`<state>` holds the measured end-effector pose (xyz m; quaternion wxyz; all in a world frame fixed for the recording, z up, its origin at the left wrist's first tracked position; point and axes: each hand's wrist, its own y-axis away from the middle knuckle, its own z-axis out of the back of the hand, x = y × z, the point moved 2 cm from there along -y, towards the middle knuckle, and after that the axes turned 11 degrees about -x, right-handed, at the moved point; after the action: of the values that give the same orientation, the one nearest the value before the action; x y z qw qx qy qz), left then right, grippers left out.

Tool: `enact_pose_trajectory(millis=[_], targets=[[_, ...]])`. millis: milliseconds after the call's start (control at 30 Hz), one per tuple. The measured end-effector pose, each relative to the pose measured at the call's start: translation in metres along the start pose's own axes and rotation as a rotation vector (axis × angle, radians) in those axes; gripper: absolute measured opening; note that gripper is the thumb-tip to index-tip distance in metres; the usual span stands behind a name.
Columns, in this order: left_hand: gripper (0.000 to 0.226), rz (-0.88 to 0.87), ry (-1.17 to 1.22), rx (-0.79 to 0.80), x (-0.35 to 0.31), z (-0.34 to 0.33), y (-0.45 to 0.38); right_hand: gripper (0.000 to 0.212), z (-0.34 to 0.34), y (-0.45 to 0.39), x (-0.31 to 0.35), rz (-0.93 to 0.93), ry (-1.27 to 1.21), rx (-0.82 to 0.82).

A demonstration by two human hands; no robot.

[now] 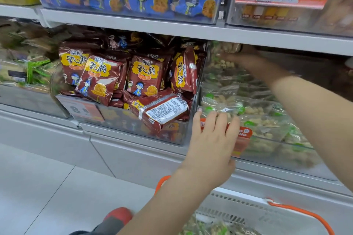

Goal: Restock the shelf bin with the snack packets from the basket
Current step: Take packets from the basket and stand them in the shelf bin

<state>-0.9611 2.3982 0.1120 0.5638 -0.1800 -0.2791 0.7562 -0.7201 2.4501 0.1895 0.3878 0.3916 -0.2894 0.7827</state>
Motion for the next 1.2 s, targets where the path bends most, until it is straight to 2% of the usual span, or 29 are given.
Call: enact_pose_trajectory(millis=[100,133,200,300,600,733,933,1200], targets=[[0.089,0.001,-0.009,-0.02,0.0,0.0,0.0,0.072,-0.002,0.004,0.001,0.048,0.041,-0.02],[0.089,0.002,-0.012,-0.028,0.0,0.0,0.001,0.072,-0.003,0.005,0.0,0.068,0.034,-0.035],[0.089,0.001,-0.017,-0.039,0.0,0.0,0.0,0.09,-0.002,0.005,-0.002,0.061,0.009,-0.081],[0.089,0.003,-0.02,-0.052,-0.001,0.0,0.0,0.087,0.006,0.008,-0.004,0.044,0.047,-0.109],[0.087,0.021,-0.065,-0.067,-0.005,-0.003,-0.001,0.085,-0.004,0.006,0.001,0.182,0.248,-0.113],[0.089,0.002,-0.065,-0.079,-0.004,-0.003,0.0,0.076,0.001,0.006,-0.003,0.162,0.166,-0.104],[0.088,0.021,-0.075,-0.086,-0.006,-0.005,-0.001,0.073,0.009,0.01,-0.01,0.163,0.161,-0.25],[0.085,0.027,-0.096,-0.087,-0.007,-0.005,-0.001,0.065,0.009,0.014,-0.013,0.175,0.098,-0.266]])
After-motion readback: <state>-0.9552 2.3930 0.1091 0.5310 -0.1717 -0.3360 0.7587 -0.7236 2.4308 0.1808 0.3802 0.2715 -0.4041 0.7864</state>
